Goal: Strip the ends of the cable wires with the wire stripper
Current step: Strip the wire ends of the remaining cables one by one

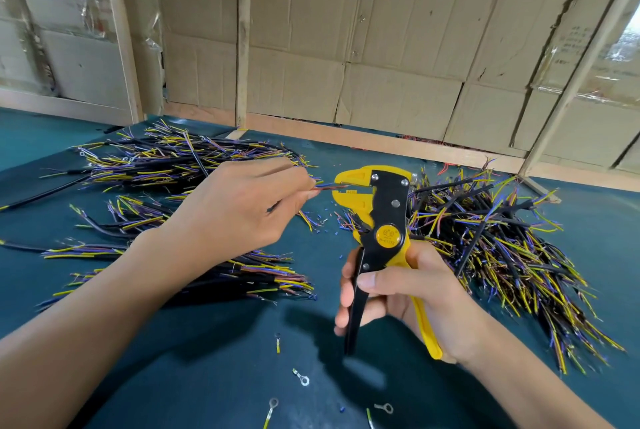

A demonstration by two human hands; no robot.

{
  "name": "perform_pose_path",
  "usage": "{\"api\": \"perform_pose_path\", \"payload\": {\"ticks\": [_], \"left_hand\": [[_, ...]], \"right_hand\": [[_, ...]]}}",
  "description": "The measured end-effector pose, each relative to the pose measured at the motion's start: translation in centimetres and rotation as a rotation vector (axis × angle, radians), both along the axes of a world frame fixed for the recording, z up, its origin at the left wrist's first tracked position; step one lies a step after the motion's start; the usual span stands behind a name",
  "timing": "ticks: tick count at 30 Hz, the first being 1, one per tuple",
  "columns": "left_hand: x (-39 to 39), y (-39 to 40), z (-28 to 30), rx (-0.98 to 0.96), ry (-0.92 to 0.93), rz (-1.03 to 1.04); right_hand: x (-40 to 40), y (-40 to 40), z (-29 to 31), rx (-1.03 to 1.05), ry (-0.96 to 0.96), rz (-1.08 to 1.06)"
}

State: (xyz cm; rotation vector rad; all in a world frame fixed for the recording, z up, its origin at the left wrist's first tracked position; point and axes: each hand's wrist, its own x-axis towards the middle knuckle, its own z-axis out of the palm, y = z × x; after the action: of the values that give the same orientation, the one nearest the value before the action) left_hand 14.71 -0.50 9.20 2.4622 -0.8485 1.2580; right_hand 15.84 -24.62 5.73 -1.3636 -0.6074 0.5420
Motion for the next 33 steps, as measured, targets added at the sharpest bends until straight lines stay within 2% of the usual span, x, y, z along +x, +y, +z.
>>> {"api": "perform_pose_path", "payload": {"ticks": [13,19,23,26,30,33], "left_hand": [[-0.2,-0.1,0.1,-0.065,-0.01,-0.02],[0.0,-0.5,0.0,-0.07,-0.002,-0.047],[0.0,-0.6,-0.3,-0.119,-0.048,-0.004],[0.4,-0.1,-0.3,-0.176,-0.071,0.035],[1.2,0.1,1.2,-0.1,-0.123,0.049],[2.9,-1.4,4.2,-0.164,-0.097,0.011]], "right_hand": [[-0.4,0.3,0.5,0.028,0.038,0.03],[-1.2,0.7,1.2,0.002,0.006,-0.13],[-1.2,0.9,1.2,0.162,0.192,-0.021],[-0.9,1.0,1.2,0.292,0.29,-0.047],[-0.5,0.8,0.9,0.357,0.292,-0.182],[-0.6,1.2,0.5,0.43,0.23,-0.291]]}}
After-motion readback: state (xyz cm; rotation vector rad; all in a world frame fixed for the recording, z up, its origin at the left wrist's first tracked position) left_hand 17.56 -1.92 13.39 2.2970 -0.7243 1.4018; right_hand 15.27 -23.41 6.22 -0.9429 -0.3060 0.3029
